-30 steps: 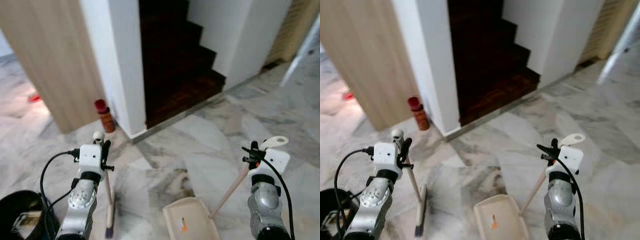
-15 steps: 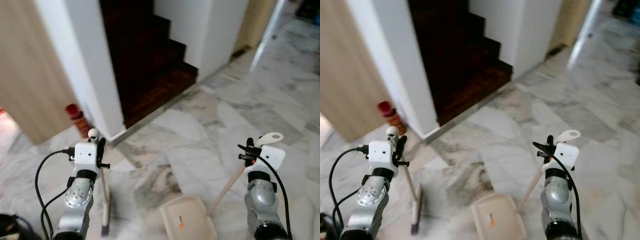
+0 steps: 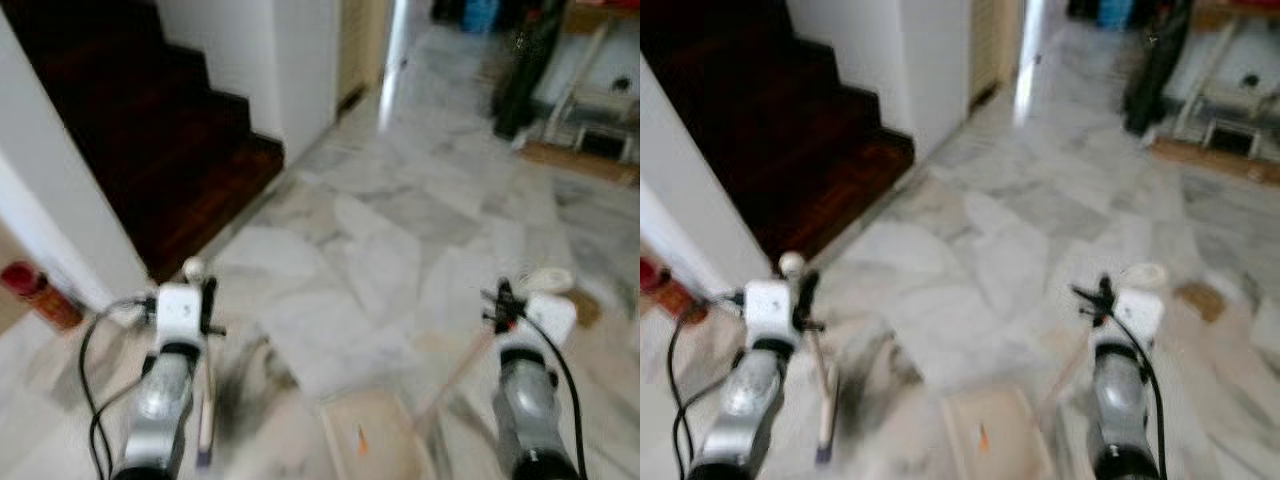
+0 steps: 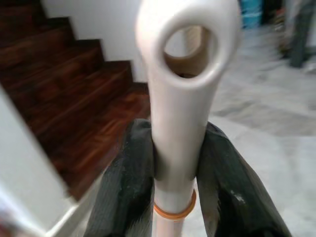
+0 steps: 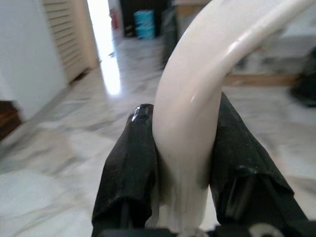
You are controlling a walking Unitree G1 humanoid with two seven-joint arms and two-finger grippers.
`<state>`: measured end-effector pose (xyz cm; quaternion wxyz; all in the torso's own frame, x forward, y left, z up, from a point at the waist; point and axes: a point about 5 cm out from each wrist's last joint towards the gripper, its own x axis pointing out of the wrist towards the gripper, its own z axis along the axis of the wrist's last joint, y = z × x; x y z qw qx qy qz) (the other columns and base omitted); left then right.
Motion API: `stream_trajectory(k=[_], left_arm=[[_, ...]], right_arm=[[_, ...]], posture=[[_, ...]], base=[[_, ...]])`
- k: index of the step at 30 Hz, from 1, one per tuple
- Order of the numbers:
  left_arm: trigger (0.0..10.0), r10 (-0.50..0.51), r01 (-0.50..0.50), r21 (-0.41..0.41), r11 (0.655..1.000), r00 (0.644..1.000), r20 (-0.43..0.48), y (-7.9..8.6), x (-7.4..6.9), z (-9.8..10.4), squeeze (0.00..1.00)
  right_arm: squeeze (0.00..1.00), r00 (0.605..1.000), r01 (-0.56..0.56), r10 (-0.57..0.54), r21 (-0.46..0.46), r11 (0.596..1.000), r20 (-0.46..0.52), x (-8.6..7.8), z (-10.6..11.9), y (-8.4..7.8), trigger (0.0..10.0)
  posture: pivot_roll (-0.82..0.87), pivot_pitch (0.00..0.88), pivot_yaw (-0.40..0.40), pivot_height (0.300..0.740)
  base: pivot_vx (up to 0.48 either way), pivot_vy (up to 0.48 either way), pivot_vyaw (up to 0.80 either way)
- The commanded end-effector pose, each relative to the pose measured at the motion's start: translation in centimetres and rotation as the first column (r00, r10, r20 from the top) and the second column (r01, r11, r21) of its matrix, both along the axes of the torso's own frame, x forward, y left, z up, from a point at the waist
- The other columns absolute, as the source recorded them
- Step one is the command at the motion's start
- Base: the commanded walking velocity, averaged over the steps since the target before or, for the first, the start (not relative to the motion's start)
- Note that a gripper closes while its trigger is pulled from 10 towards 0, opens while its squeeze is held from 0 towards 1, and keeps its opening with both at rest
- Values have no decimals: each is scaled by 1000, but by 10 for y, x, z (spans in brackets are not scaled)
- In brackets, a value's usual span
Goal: Sweep floor
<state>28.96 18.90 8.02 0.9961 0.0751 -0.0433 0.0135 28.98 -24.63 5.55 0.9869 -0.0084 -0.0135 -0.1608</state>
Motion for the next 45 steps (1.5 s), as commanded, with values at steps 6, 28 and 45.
stream_trajectory(k=[6, 28, 45], left_arm=[[10000, -5, 5, -9, 1000, 999, 39, 0, 5, 7, 0], [10000, 30, -28, -92, 995, 999, 20, 2, 4, 1, 0], [10000, 24, -22, -98, 995, 999, 24, 2, 6, 3, 0]], right_arm=[[0, 999, -12, 12, 1, 1000, 37, 5, 7, 5, 10000], [0, 977, -201, 207, -114, 973, 45, 8, 13, 24, 10000], [0, 987, -146, 153, -111, 983, 54, 9, 15, 18, 10000]], posture=[[-21, 0, 22, 740], [-27, 0, 4, 740], [-27, 0, 12, 740]], base=[[0, 0, -788], [0, 0, -449], [0, 0, 0]])
